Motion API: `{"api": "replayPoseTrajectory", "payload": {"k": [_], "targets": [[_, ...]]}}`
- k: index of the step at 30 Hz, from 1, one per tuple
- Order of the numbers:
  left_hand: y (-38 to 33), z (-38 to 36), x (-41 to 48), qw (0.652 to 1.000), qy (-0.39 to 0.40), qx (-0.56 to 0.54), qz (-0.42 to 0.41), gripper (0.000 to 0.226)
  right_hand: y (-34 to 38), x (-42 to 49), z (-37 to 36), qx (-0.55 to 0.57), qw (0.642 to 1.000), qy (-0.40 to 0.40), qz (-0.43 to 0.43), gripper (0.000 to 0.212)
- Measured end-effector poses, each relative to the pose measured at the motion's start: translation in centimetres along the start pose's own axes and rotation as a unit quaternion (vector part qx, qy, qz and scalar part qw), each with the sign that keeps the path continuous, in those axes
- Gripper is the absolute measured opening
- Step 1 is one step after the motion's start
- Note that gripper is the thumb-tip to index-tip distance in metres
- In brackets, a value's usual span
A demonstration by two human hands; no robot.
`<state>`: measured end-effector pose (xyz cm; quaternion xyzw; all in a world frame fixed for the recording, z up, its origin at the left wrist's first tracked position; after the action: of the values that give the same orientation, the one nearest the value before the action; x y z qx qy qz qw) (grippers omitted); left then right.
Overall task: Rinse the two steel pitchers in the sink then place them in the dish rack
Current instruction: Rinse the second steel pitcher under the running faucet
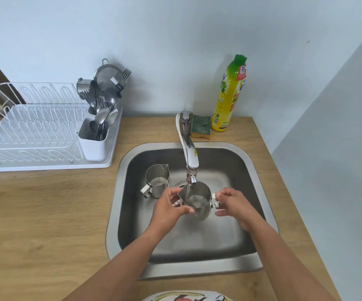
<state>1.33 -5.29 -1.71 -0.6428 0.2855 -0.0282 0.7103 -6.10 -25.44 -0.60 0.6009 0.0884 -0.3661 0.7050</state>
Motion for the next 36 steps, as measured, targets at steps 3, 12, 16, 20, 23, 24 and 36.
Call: {"api": "replayPoseTrajectory", "payload": {"k": [3, 12, 16, 20, 23, 24, 36], "targets": [[-1.3, 0.9, -0.2, 0.997, -0.025, 0.048, -0.054, 0.062, 0.1, 0.2, -1.4, 0.061, 0.998, 0.021, 0.020, 0.014], [-1.0, 1.3, -0.5, 0.995, -0.052, 0.073, -0.038, 0.058, 1.2, 0.8, -1.7, -0.001, 1.000, 0.017, 0.003, 0.015], [-1.4, 2.0, 0.0, 0.995, -0.054, 0.062, -0.050, 0.059, 1.3, 0.8, -2.0, 0.008, 0.999, 0.046, 0.002, 0.015], [-1.1, 1.8, 0.1, 0.996, -0.048, 0.071, -0.040, 0.057, 1.3, 1.1, -1.7, 0.004, 1.000, 0.021, -0.008, 0.014], [-0.9, 1.9, 0.3, 0.996, -0.053, 0.055, -0.042, 0.060, 1.1, 1.0, -2.1, 0.005, 1.000, 0.027, -0.011, 0.014], [-0.9, 2.0, 0.4, 0.996, -0.051, 0.056, -0.041, 0.061, 1.1, 0.9, -2.0, 0.000, 0.999, 0.038, -0.013, 0.014], [-0.1, 2.4, 0.8, 0.999, -0.036, 0.034, -0.003, 0.058, 1.1, 0.0, -2.1, -0.059, 0.998, 0.019, -0.022, 0.020]]}}
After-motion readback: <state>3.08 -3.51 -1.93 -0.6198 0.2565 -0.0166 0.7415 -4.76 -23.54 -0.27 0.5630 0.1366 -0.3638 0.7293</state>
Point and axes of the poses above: each hand's wrist, its own x-axis towards the middle knuckle, its own z-axis out of the back of the hand, y = z × x, the point moved 3 cm from there along x, towards the middle knuckle, and after that the axes turned 7 degrees about -x, right-handed, at the moved point
